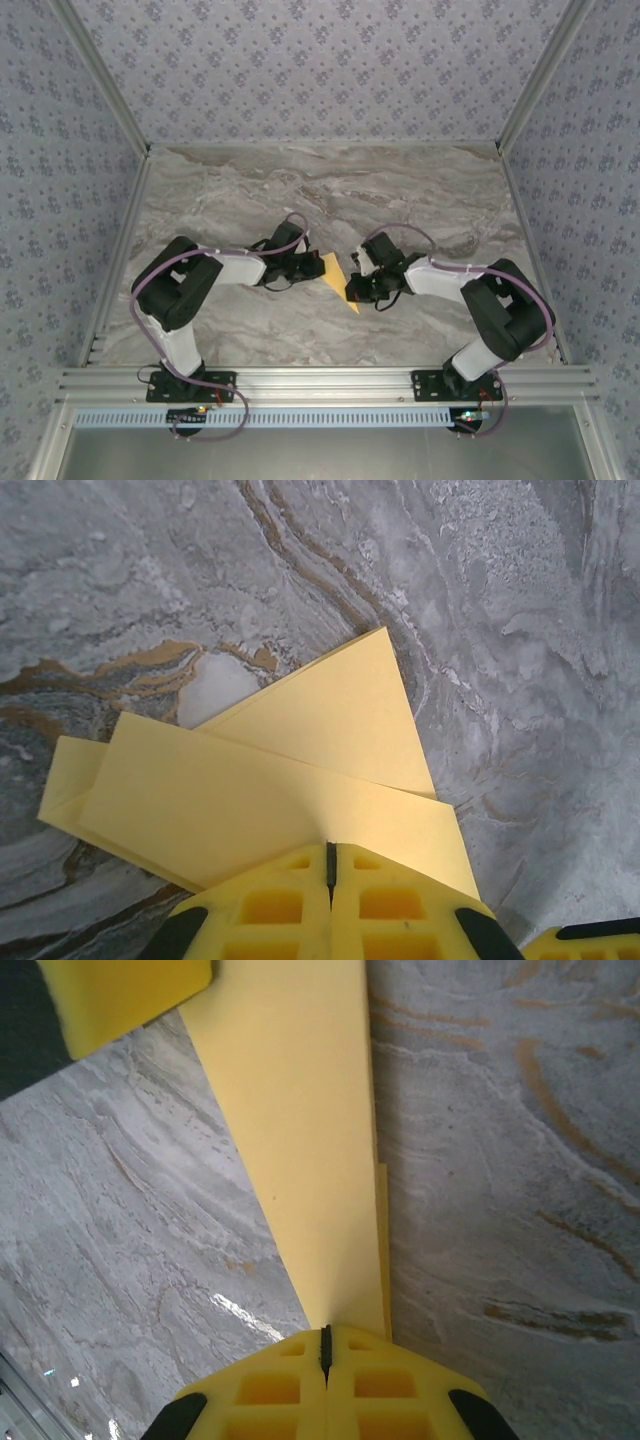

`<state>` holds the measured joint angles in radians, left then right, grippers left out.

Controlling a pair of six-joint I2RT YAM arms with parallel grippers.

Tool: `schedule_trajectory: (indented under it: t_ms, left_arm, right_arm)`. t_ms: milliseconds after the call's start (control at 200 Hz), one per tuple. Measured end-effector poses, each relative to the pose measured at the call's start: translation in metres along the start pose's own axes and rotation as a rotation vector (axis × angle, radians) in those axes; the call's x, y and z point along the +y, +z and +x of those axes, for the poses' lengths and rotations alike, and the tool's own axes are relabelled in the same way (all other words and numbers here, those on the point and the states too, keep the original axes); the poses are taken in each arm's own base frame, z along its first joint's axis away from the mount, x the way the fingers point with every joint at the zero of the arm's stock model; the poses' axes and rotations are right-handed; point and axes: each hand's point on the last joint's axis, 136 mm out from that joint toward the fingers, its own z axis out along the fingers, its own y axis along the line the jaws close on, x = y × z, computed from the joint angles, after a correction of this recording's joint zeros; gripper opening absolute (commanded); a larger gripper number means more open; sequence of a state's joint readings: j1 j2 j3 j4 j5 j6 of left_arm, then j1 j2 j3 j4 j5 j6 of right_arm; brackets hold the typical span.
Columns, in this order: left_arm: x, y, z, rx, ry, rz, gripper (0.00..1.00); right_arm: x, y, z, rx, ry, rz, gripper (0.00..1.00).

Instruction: Fold a paper plane with a square sheet of paper (pick it up from the middle)

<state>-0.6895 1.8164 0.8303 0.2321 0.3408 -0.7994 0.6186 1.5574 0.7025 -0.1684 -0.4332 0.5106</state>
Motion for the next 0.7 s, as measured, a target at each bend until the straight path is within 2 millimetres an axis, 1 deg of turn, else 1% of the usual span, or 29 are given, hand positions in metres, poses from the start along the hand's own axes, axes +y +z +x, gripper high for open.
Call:
schedule_trajectory:
  t_ms: [65,195,260,330,410,505,700]
  left_arm:
    - [0.000,0.000,0.000,0.000,0.000,0.000,0.06]
    - [0.000,0.000,0.000,-0.002,0.001,-0.005,0.06]
    - [0.001,0.000,-0.001,-0.004,0.000,-0.013,0.06]
    - [0.002,0.001,-0.002,-0.002,-0.002,-0.021,0.05]
    - [0.002,0.001,-0.004,-0.002,-0.004,-0.031,0.05]
    - [0.002,0.002,-0.005,0.001,-0.004,-0.045,0.04]
    - [0.003,0.003,-0.006,0.010,-0.010,-0.078,0.02]
  right_arm:
    - [0.006,-0.002,-0.006,-0.013,-0.013,-0.009,0.00]
    - [0.019,-0.003,-0.026,-0.044,-0.037,-0.028,0.00]
    - [0.023,0.001,-0.035,-0.049,-0.043,-0.033,0.00]
    - [0.023,0.008,-0.040,-0.043,-0.045,-0.033,0.00]
    - [0.020,0.017,-0.042,-0.026,-0.041,-0.028,0.00]
    - [0.014,0.026,-0.038,0.001,-0.035,-0.019,0.00]
    - [0.015,0.027,-0.035,-0.005,-0.057,-0.037,0.00]
